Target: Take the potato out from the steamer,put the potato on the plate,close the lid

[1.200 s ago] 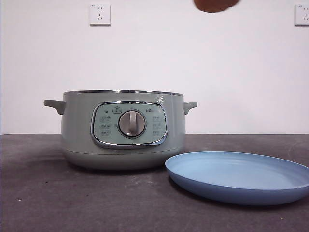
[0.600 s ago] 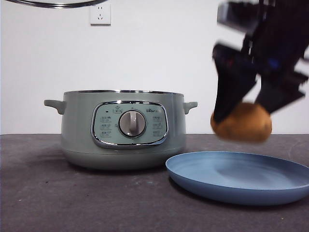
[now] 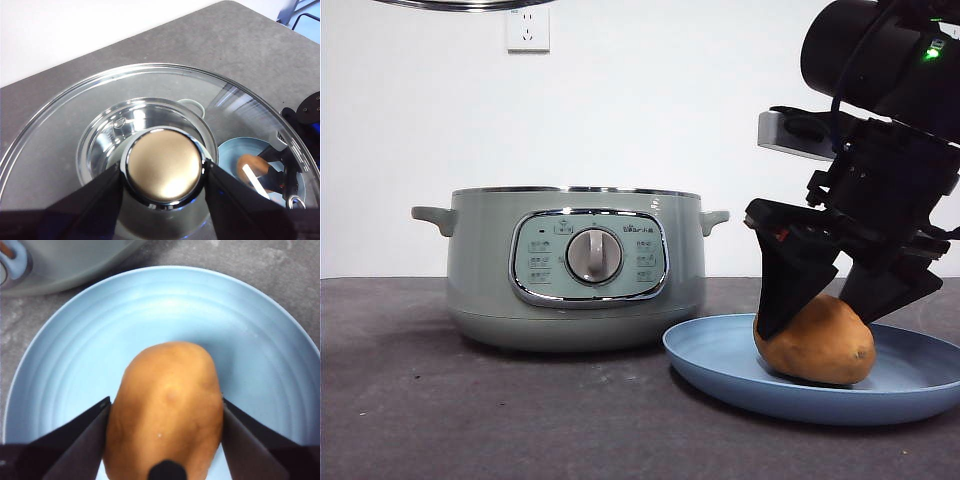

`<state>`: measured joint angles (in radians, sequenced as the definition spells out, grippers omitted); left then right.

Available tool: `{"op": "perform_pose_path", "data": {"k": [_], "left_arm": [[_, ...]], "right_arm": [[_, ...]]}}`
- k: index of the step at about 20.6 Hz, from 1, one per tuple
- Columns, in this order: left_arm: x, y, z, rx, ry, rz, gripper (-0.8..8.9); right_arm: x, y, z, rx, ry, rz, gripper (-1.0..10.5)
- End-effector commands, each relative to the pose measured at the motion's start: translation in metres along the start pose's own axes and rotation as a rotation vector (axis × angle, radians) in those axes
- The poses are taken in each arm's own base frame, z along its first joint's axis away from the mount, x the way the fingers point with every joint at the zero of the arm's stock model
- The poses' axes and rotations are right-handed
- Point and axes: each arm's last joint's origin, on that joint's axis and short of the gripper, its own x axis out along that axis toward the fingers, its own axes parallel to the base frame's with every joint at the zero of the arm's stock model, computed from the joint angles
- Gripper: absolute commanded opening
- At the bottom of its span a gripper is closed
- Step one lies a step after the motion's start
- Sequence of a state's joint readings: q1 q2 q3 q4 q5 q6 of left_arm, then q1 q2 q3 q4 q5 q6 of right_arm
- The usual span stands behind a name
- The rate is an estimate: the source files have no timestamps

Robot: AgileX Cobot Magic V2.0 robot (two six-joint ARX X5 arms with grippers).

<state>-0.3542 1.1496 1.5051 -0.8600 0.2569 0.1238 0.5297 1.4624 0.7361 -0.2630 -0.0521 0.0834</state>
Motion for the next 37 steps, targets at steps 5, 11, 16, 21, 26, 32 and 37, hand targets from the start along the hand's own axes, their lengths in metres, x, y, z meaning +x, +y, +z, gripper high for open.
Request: {"op": "perform_pose_path", "data": {"k": [5,11,16,21,26,32,37], "left_arm": [[0.060,0.007,0.010,0.072,0.006,-0.039,-0.09],[0.128,0.020,-0.002,0.081,0.108,-0.058,-0.09],[0.163,0.028,-0.007,0.082,0.104,-0.058,-0.09],[0.186,0.032,-0.014,0.079,0.116,-0.059,-0.09],[0.198,0.034,-0.018,0.075,0.118,-0.061,-0.09],[0.213,0.027,-0.026,0.078,0.169,-0.062,-0.09],[0.214,0.026,-0.027,0.078,0.184,-0.061,-0.09]], "right_arm": [[-0.012,0.001,0.001,0.019,-0.038,-0.002,6.0],[-0.064,0.004,0.008,0.024,-0.220,0.016,6.0],[-0.122,0.006,-0.001,0.039,-0.399,0.039,6.0],[-0.167,0.007,-0.016,0.055,-0.560,0.064,6.0],[-0.189,0.007,-0.026,0.073,-0.661,0.063,6.0],[-0.193,0.006,-0.027,0.081,-0.675,0.039,6.0],[-0.193,0.006,-0.027,0.080,-0.676,0.039,6.0]]}}
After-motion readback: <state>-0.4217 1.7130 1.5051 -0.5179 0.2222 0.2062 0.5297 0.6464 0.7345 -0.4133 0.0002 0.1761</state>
